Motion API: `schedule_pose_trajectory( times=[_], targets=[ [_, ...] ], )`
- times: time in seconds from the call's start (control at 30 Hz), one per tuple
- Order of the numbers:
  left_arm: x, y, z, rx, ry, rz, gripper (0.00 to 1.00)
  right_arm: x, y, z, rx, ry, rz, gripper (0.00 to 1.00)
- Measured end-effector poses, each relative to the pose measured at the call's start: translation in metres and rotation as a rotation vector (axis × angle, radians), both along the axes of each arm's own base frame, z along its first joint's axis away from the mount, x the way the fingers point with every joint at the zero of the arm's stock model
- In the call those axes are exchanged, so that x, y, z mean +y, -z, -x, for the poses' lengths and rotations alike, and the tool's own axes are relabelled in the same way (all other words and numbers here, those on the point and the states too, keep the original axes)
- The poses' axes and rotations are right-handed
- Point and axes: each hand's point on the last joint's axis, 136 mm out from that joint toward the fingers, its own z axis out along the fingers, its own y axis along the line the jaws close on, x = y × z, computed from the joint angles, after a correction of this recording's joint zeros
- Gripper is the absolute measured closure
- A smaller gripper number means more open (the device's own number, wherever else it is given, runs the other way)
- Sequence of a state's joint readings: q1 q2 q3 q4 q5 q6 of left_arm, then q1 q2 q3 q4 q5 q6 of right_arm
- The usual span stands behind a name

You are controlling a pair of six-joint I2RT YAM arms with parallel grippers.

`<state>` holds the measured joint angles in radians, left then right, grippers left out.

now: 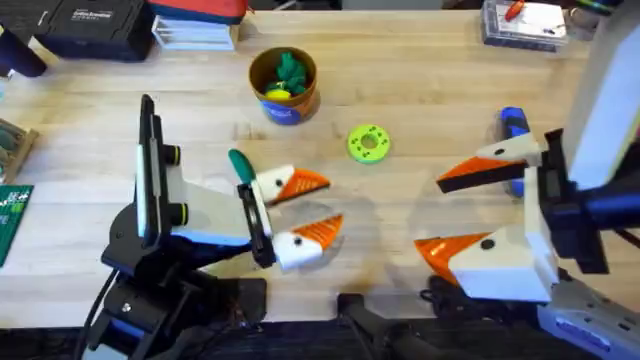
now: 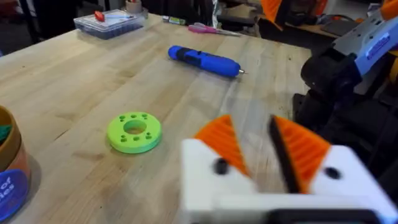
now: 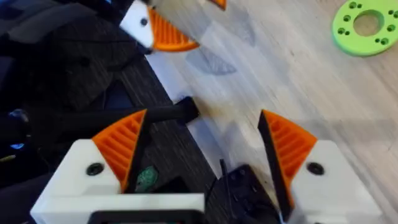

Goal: Pick up the gripper from the table and insert it into the empty holder that is missing its gripper. Then pick up a screw, insert it into the mounting hole, and use the screwdriver to tighten it. Finally, clean up the table by picking up the vegetable and placing it into the bucket.

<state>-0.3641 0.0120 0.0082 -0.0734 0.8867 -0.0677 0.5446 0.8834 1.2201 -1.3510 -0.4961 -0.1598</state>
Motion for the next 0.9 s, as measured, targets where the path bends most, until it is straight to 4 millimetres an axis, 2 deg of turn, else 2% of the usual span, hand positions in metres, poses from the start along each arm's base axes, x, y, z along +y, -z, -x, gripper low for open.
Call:
schedule_pose_trajectory(
  times=[0.1,0.13,0.47,0.6,0.73,0.9],
  targets=[
    [0.000,0.000,0.000,-0.001,0.000,0.000,0.946,0.000,0.000,0.000,-0.002,-0.005,0.001,0.009],
    [0.000,0.000,0.000,-0.004,0.001,-0.001,0.985,0.000,0.001,-0.001,0.000,-0.005,0.002,0.009],
    [0.000,0.000,0.000,-0.006,0.000,-0.002,0.994,0.003,0.008,-0.009,0.026,0.003,0.031,0.008],
    [0.000,0.000,0.000,-0.006,0.000,-0.002,0.994,-0.006,0.016,-0.035,0.009,0.127,0.098,0.008],
    [0.000,0.000,0.000,-0.006,0.001,-0.002,0.994,-0.028,0.030,-0.074,0.011,0.302,0.186,0.008],
    [0.000,0.000,0.000,-0.006,0.000,-0.002,0.994,-0.087,0.052,-0.125,0.041,0.563,0.317,0.008]
  ],
)
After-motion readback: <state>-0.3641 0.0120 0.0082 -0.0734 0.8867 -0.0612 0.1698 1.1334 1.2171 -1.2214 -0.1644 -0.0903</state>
